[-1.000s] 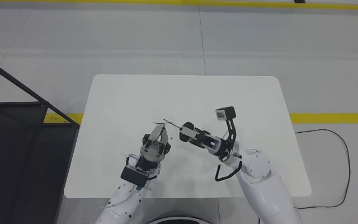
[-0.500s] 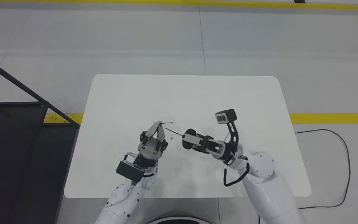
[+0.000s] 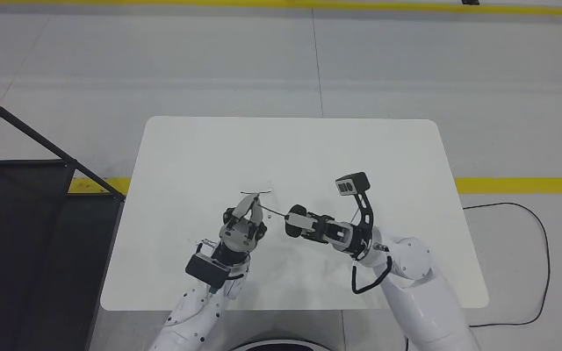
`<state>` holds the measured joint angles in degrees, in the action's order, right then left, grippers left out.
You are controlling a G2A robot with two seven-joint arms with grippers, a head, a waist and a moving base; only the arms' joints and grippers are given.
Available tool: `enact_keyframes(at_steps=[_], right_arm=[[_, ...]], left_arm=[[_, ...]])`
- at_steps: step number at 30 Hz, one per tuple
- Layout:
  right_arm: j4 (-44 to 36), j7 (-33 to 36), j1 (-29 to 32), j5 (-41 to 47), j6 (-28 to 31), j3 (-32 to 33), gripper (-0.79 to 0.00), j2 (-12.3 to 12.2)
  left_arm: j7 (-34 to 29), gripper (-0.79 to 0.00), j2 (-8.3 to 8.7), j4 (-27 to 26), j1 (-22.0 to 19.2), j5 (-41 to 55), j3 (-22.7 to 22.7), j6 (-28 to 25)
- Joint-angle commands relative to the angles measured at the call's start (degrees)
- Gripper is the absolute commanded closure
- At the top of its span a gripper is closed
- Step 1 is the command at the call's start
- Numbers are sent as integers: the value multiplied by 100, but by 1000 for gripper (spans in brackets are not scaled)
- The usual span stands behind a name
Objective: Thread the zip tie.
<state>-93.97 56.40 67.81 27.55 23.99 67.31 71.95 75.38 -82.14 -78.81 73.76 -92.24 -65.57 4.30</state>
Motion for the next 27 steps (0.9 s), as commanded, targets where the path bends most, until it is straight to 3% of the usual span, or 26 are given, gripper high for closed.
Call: enact_keyframes(at_steps=[1, 27], right_arm=[[2, -7, -5, 14, 6, -6, 0, -2], [43, -132, -129, -16, -143, -109, 0, -30]], left_arm=[[3, 0, 1, 1, 1, -7, 1, -3], [-2, 0, 20, -16, 16, -87, 20, -45]])
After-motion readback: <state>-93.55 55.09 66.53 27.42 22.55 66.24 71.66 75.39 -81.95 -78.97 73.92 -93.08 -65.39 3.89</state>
